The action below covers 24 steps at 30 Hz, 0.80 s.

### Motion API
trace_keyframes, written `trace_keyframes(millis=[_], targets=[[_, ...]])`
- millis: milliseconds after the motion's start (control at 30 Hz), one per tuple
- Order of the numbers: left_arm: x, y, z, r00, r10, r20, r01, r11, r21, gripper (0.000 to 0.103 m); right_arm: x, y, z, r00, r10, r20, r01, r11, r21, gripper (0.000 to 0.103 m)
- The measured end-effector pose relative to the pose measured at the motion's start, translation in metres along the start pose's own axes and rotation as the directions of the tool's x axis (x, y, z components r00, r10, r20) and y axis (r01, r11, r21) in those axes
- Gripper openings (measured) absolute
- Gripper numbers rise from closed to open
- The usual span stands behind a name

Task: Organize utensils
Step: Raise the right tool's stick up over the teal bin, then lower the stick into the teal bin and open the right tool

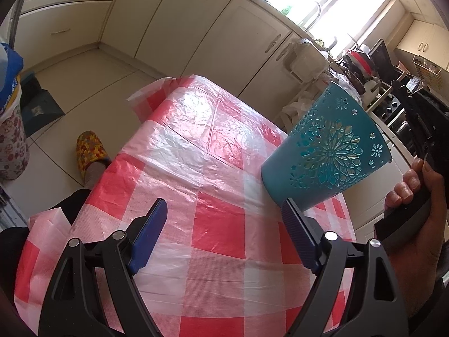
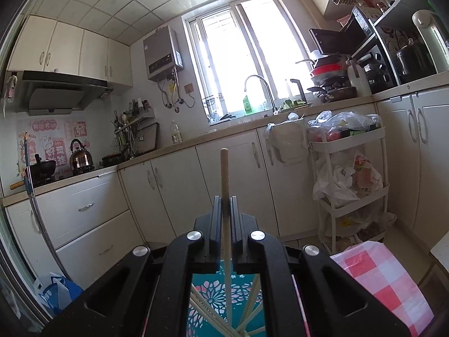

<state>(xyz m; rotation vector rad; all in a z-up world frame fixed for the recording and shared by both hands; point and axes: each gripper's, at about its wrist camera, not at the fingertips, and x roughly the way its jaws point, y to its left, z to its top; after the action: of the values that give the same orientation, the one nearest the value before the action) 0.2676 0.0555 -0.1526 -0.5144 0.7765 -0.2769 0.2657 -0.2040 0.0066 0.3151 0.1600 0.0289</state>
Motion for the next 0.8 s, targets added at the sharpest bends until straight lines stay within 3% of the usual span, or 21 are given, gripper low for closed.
trace_keyframes(millis=[533, 800], targets=[[0.002, 0.001, 0.002, 1.000, 0.004, -0.007, -0.004, 1.000, 0.000, 0.080, 0.017, -0.011, -0.016, 0.990, -0.020, -0.138, 0.022, 1.000, 0.009, 0.007], [0.003, 0.001, 0.001, 1.000, 0.013, -0.012, -0.013, 1.000, 0.000, 0.080, 0.014, -0.017, -0.022, 0.986, -0.035, -0.164, 0.037, 0.999, 0.009, 0.011]])
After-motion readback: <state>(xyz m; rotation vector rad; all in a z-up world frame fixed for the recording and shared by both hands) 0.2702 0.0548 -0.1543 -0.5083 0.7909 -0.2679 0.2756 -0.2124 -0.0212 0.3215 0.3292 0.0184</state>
